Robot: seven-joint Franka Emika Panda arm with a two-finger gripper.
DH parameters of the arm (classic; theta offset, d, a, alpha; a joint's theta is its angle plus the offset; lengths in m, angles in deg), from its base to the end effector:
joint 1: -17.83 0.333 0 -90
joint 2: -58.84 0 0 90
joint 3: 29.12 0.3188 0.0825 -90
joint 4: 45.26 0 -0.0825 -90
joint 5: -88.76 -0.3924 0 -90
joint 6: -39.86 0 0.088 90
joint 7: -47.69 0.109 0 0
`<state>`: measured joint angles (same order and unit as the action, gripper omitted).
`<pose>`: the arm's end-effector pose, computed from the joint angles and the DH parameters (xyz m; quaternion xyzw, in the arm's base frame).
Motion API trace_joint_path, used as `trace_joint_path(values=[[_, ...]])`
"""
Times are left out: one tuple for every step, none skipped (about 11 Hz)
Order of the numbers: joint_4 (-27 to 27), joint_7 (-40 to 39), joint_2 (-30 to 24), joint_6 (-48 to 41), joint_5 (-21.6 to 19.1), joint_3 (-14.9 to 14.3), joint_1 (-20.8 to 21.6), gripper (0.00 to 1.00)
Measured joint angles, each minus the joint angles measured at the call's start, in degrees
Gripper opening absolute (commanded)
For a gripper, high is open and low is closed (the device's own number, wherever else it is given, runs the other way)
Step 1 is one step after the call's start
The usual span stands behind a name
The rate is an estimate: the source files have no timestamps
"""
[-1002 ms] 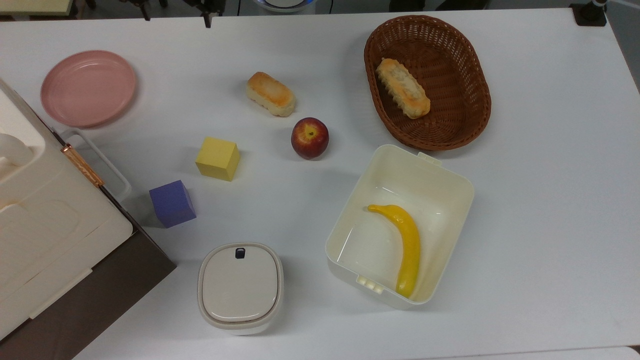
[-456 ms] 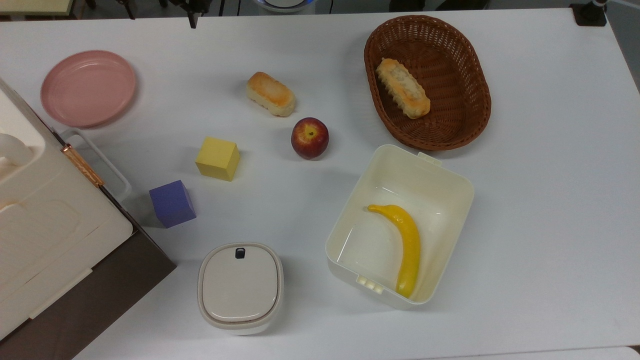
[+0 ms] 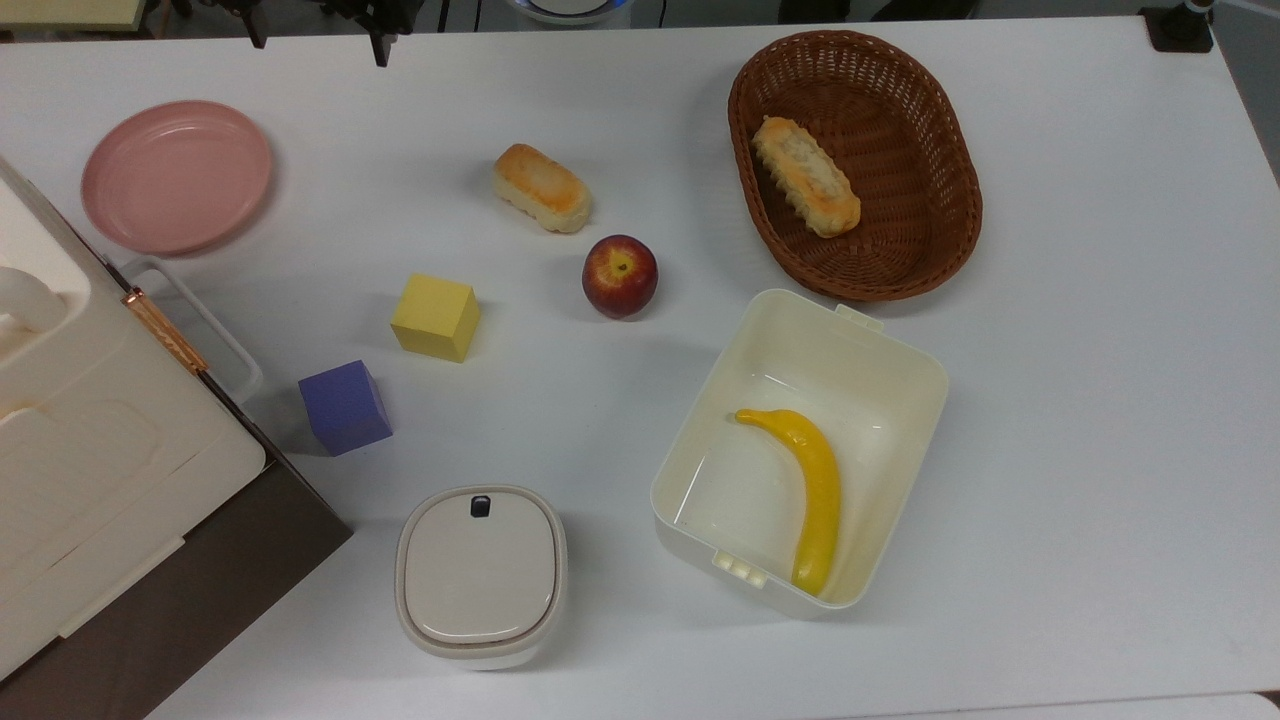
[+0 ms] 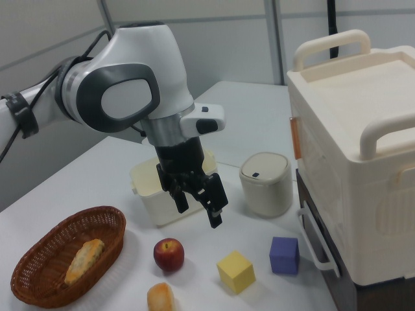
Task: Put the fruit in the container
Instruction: 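Move the open gripper over toward the red apple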
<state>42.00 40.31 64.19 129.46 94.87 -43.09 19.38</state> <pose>0.5742 -0.1317 0.5962 0.9967 -0.0427 -0.0356 0.0593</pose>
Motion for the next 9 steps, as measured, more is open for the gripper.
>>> trace_joint_path(values=[[0.0,0.0,0.1,0.0,0.0,0.0,0.0,1.00],[0.0,0.0,0.2,0.3,0.0,0.0,0.0,1.00],[0.2,0.0,0.4,0.6,0.0,0.0,0.0,1.00],[0.5,0.0,0.5,0.7,0.0,0.1,0.1,1.00],[1.1,0.0,0.7,0.7,0.0,0.4,0.4,1.00],[2.1,0.0,0.8,0.7,0.0,0.6,1.4,1.00],[3.5,0.0,0.9,0.7,-0.1,0.8,2.9,1.00],[5.2,0.0,1.1,0.7,-0.1,0.9,4.9,1.00],[7.1,0.0,1.2,2.1,-0.2,1.1,6.8,1.00]])
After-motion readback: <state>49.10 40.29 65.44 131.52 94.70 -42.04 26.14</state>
